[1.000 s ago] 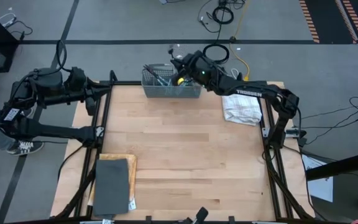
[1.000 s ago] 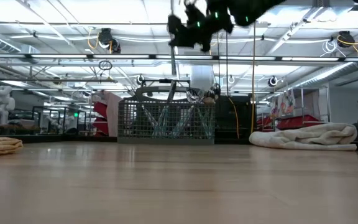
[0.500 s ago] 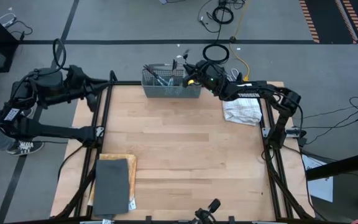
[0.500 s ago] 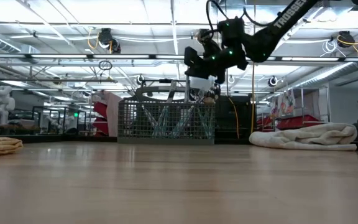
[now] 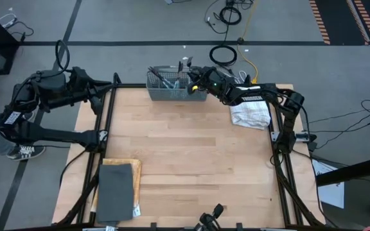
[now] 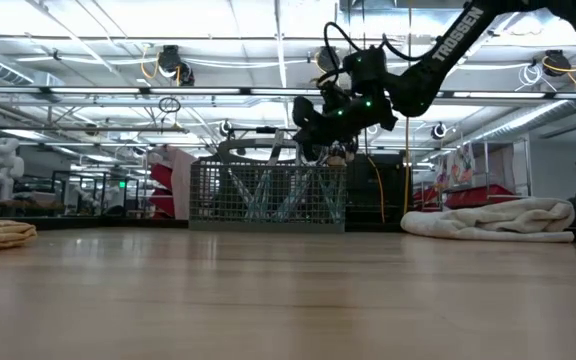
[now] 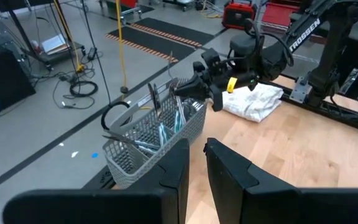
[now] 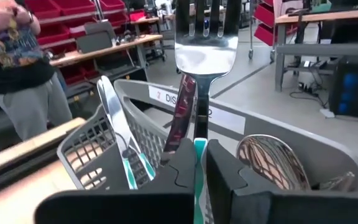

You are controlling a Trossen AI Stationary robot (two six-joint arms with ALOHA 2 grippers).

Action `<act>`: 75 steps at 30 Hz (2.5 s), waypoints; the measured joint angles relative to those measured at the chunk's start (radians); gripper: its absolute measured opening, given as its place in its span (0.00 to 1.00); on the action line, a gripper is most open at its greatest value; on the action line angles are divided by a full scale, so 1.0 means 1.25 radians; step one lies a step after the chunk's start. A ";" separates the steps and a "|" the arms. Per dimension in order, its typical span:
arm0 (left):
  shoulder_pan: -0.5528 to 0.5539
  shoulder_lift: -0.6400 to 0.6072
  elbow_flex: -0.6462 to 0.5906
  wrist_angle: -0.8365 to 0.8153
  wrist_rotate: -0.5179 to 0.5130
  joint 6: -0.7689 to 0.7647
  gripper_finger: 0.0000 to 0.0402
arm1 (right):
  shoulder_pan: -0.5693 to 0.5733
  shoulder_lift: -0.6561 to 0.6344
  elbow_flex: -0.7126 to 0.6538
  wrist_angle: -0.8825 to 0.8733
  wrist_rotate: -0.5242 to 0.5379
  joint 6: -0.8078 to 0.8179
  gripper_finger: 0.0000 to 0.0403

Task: Sort silverware
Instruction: Put the blue fork into the gray silverware rack, then return to Home Position

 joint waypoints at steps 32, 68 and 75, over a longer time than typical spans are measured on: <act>0.000 -0.046 0.000 0.208 0.210 0.109 0.15 | 0.037 -0.519 0.002 -0.330 -0.349 0.016 0.49; 0.000 -0.666 -0.621 0.367 0.308 0.039 0.15 | 0.135 -1.474 -0.849 0.064 -0.542 0.195 0.47; 0.001 -0.666 -0.694 0.329 0.355 0.021 0.15 | 0.167 -1.472 -0.846 -0.024 -0.672 0.123 0.47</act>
